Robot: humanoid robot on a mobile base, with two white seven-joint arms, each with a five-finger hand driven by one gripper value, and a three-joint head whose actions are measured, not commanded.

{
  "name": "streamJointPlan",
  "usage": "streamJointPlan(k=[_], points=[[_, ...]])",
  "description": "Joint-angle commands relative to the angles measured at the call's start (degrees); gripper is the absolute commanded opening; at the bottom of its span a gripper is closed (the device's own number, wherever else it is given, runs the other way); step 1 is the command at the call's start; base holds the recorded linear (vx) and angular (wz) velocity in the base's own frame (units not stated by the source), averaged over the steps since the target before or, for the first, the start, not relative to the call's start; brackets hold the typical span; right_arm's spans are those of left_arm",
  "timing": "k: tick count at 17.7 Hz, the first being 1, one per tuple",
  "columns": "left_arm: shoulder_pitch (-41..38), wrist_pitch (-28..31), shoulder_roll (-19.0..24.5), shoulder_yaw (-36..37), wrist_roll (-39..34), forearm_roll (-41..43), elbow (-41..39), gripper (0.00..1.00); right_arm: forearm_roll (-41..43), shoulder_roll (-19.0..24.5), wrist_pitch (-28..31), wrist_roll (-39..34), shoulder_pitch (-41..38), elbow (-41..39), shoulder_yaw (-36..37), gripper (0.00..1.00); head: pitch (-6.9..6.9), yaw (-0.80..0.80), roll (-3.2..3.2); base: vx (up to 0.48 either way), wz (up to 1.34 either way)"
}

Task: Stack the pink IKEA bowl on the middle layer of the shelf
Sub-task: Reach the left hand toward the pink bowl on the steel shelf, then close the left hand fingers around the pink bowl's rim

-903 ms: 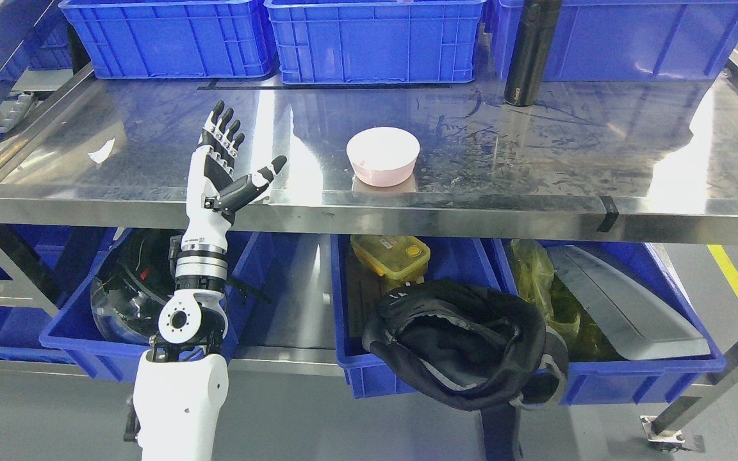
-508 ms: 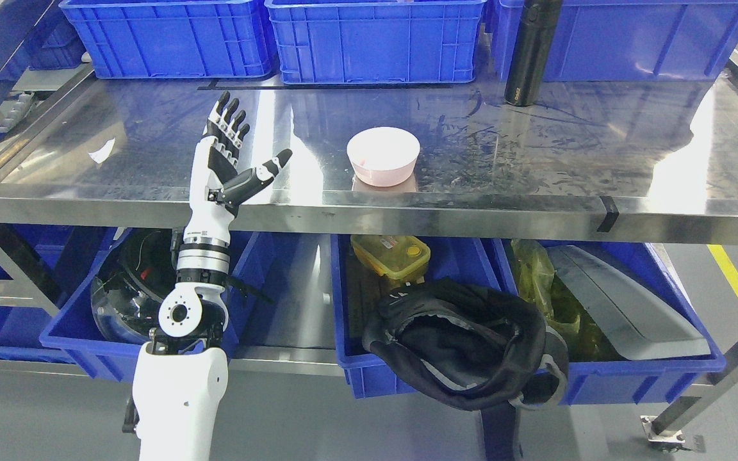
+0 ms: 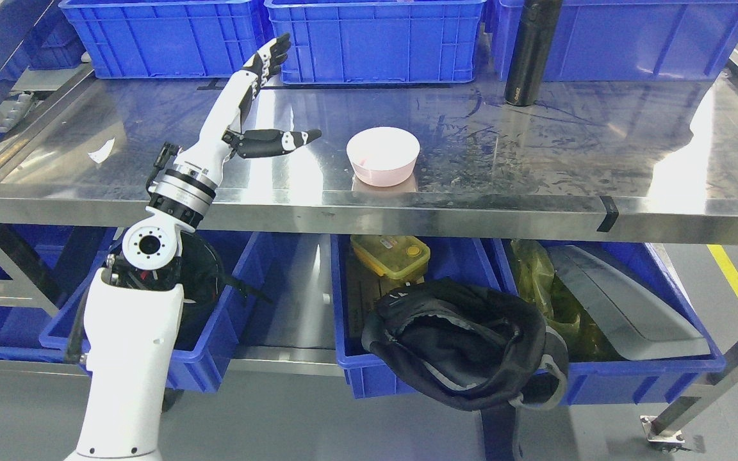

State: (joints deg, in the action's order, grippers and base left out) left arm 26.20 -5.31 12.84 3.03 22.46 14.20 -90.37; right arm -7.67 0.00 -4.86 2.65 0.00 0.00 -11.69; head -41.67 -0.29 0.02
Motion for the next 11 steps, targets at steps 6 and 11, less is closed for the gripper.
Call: streamJointPlan(k=[6,11], points=[[10.89,-0.05,8.96,21.75,22.6,31.86,0.02,0.98,-0.07,-1.0,0.02,-0.01,-0.88,-1.0,0.0,1.0,0.0,0.0,0.0,0.0,0.0],[13.62,4.17,4.65,22.19,24.82,34.93,2.03,0.95,0.02,-1.0,0.02,-0.01,-0.88,-1.0,0.0,1.0,0.0,0.0,0.0,0.0,0.0]])
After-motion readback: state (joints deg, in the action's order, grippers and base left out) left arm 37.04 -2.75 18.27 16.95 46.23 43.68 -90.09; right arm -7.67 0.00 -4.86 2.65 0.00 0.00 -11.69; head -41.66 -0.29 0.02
